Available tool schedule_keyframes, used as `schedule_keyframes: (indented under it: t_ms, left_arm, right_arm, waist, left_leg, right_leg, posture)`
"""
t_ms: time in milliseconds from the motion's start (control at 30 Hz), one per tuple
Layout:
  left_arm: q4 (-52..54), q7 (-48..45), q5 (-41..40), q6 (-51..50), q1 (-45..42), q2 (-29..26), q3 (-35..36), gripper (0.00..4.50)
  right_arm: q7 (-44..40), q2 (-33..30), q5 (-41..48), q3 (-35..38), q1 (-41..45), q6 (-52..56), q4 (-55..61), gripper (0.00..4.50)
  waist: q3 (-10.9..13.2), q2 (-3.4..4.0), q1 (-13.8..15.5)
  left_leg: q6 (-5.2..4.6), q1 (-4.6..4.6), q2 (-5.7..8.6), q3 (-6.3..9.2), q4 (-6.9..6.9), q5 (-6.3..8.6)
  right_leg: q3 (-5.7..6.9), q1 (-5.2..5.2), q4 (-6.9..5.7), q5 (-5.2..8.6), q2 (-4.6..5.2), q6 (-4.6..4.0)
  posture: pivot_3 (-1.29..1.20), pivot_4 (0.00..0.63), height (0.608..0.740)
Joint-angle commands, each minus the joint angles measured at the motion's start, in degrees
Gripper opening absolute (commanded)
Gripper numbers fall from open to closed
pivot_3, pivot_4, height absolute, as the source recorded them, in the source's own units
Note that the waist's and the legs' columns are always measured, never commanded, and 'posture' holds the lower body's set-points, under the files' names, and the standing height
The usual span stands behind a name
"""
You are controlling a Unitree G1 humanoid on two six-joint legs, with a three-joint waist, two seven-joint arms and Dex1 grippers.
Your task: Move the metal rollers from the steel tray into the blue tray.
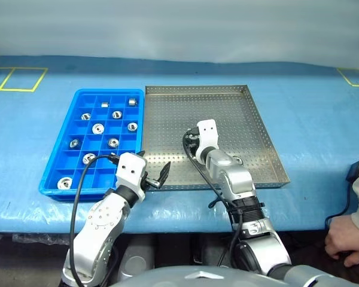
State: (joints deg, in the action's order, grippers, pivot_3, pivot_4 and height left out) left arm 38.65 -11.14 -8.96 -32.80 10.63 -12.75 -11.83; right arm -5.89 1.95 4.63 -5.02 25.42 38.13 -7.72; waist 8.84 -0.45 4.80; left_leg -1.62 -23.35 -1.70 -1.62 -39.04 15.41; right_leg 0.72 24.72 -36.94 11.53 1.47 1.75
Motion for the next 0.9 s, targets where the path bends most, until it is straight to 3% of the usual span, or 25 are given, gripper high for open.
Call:
schedule_keyframes:
  t_ms: [33,233,533,900]
  left_arm:
    - [4.42,1.85,1.14,2.2,0.72,0.74,1.23,4.5]
    - [7.89,6.96,1.98,3.21,3.47,3.82,7.26,4.5]
    - [11.42,8.51,1.53,3.65,10.15,4.7,12.45,4.5]
    - [10.96,3.89,2.26,2.58,15.78,0.14,6.31,4.5]
  right_arm:
    - [-1.33,0.42,0.42,-1.59,1.23,0.69,4.8,1.71]
    - [-4.59,1.59,0.99,-4.82,6.75,0.9,6.97,1.71]
    - [-10.72,5.24,0.6,-12.92,13.57,0.9,4.94,1.71]
    - [-13.52,3.71,-1.19,-17.99,11.79,3.52,3.86,1.71]
  waist:
    - [0.0,0.0,0.05]
    - [0.03,-0.01,0.75]
    - [0.04,0.0,4.22]
    - [0.04,0.0,8.72]
  left_leg:
    - [0.0,0.0,0.0,0.0,0.0,0.0]
    - [0.0,-0.05,0.0,0.05,0.01,0.0]
    - [0.02,-0.19,0.02,0.24,0.06,0.0]
    - [0.06,-0.22,0.02,0.26,0.03,0.0]
  right_leg:
    - [0.0,0.0,0.0,0.0,0.0,0.0]
    - [0.04,0.04,0.01,-0.01,-0.01,0.02]
    - [0.25,0.11,0.05,0.02,-0.03,-0.03]
    - [0.38,0.1,0.11,0.22,0.04,-0.3]
  posture:
    - [0.34,0.15,0.74]
    - [0.42,0.15,0.74]
    - [0.5,0.15,0.74]
    - [0.49,0.15,0.74]
